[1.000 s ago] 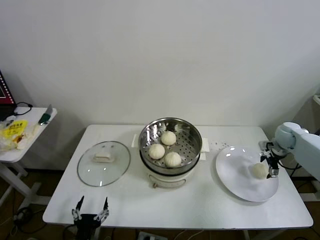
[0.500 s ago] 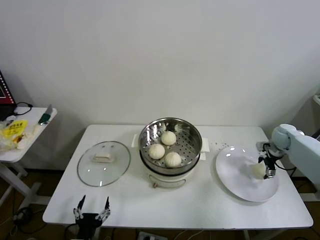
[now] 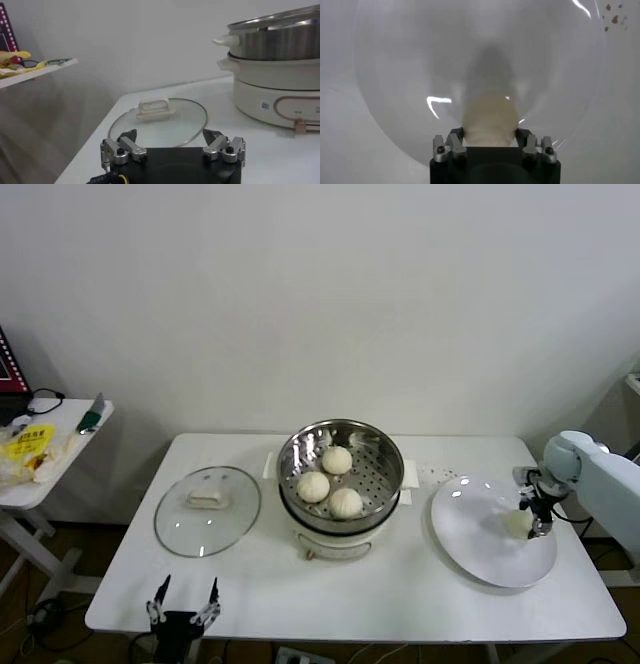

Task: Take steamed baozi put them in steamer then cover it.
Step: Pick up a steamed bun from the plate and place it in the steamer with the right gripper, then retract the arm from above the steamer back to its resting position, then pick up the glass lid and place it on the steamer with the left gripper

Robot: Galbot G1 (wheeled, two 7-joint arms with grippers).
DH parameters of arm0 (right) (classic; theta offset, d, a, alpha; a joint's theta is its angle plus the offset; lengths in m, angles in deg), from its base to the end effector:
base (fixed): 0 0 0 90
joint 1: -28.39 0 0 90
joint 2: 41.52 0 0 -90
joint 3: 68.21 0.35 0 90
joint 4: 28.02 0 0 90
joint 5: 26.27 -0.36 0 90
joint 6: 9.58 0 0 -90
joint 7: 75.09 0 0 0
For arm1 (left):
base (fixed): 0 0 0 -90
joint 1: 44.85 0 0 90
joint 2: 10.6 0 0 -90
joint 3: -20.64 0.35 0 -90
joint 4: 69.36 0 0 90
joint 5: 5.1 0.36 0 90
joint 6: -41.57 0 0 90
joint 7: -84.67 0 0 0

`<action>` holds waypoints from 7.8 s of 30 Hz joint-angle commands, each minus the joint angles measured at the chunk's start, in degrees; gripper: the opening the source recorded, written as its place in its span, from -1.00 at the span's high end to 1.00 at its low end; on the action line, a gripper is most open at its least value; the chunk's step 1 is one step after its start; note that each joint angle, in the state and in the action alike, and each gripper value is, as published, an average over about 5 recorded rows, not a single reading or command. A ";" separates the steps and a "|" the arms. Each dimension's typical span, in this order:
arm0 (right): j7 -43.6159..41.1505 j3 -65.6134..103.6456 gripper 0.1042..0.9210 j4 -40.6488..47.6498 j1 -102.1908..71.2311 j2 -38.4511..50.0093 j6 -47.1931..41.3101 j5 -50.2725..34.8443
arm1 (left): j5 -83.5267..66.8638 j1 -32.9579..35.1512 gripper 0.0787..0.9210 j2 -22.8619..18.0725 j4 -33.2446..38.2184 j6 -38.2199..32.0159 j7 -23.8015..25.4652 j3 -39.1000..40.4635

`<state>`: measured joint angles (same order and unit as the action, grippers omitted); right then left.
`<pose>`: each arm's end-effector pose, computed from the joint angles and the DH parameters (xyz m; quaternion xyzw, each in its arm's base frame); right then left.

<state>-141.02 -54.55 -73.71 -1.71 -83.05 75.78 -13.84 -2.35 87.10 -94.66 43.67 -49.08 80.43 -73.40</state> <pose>0.5376 -0.2843 -0.2413 0.4273 -0.5147 0.5144 0.5366 0.1083 0.0449 -0.3739 0.0339 -0.9833 -0.0919 0.1534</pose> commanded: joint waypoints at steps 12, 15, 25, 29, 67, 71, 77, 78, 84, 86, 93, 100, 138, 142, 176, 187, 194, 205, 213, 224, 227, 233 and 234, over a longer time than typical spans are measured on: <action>-0.13 -23.91 -0.39 -9.03 28.35 -0.69 -6.06 -26.68 | -0.32 -0.14 -0.77 -0.14 0.74 -0.17 0.02 1.00; 0.10 -32.17 -0.39 -11.29 37.78 -3.78 -8.47 -36.27 | -0.55 -0.41 -0.77 -0.26 0.94 -0.14 0.01 1.51; 1.26 -51.15 -0.39 -12.94 56.68 -17.33 -12.23 -59.69 | 0.03 0.15 -0.77 0.54 2.89 -0.17 0.14 4.29; 1.97 -55.49 -0.39 -13.98 59.14 -22.23 -13.28 -63.90 | 1.22 -0.61 -0.77 1.36 3.91 -0.03 0.18 6.14; 8.11 -56.15 -0.39 -11.27 37.60 -31.96 -16.35 -57.15 | -1.53 -1.61 -0.77 3.00 1.72 -0.85 0.28 5.32; 9.24 -55.09 -0.47 -11.05 37.38 -31.63 -16.48 -57.23 | -1.57 -1.53 -0.77 3.09 1.59 -0.94 0.27 5.28; 9.01 -52.28 -0.73 -11.88 39.13 -30.64 -16.30 -58.81 | -1.56 -1.79 -0.77 3.11 1.68 -0.85 0.28 5.33; 8.81 -52.07 -0.75 -12.24 39.70 -30.37 -16.23 -59.04 | -1.54 -1.88 -0.77 3.11 1.68 -0.82 0.28 5.36; 6.64 -51.64 -0.76 -16.09 45.17 -26.55 -14.82 -59.57 | -1.37 -2.17 -0.77 3.19 1.80 -0.71 0.30 5.47; 6.16 -51.26 -0.76 -17.08 47.07 -24.42 -13.83 -59.18 | -1.28 -2.18 -0.77 3.22 1.84 -0.68 0.31 5.50; 10.51 -45.57 -0.76 -23.66 50.09 -12.47 -8.40 -56.59 | -1.09 -2.59 -0.77 3.24 1.82 -0.44 0.31 5.26; 28.48 -31.40 -0.76 -32.89 40.10 4.68 -1.07 -61.30 | 0.02 -4.27 -0.77 3.70 2.09 0.42 0.93 3.96; 56.36 86.40 -0.76 -61.58 -78.97 -9.49 -0.56 -45.91 | 68.09 -13.93 -0.77 17.95 2.40 18.29 8.05 3.12; 56.54 88.29 -0.76 -62.80 -82.79 -12.52 -1.77 -45.06 | 71.48 -17.94 -0.77 19.28 -2.62 17.57 8.77 5.75; 53.49 92.21 -0.76 -59.89 -88.40 -18.22 1.03 -40.95 | 76.66 -45.20 -0.77 10.82 -40.76 6.63 0.84 9.76; 52.14 92.14 -0.76 -58.71 -88.66 -18.71 2.30 -38.18 | 75.74 -47.32 -0.77 10.86 -42.61 6.60 -0.08 10.02; 51.65 91.93 -0.76 -58.42 -88.61 -19.16 2.76 -36.97 | 75.04 -48.15 -0.77 10.64 -44.15 6.28 -0.22 10.07; 51.36 91.78 -0.76 -58.12 -88.15 -19.32 3.15 -36.06 | 74.28 -47.00 -0.12 11.07 -43.86 5.24 -0.36 9.90; 51.16 92.19 -0.76 -57.64 -88.25 -18.99 3.88 -36.00 | 72.45 -45.75 0.42 12.78 -40.83 5.34 -0.51 10.38; 50.99 92.28 -0.76 -56.47 -87.27 -18.48 4.47 -35.99 | 68.10 -37.77 0.82 18.34 -24.22 10.68 -0.64 9.79; 51.00 92.20 -0.76 -55.78 -86.70 -18.23 4.61 -35.94 | 67.27 -34.31 0.82 20.55 -15.76 15.71 -0.73 9.40; 50.98 91.25 -0.76 -54.30 -85.11 -17.56 4.79 -35.48 | 68.30 -28.08 0.82 26.26 1.21 28.79 0.02 9.73; 50.98 90.99 -0.76 -54.04 -84.73 -17.48 4.82 -35.36 | 68.93 -27.67 0.82 27.24 3.24 30.65 0.56 10.02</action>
<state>-90.05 37.27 -129.34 -88.08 -100.89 80.45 -49.59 66.60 50.40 -75.33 21.33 -35.14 79.77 -63.89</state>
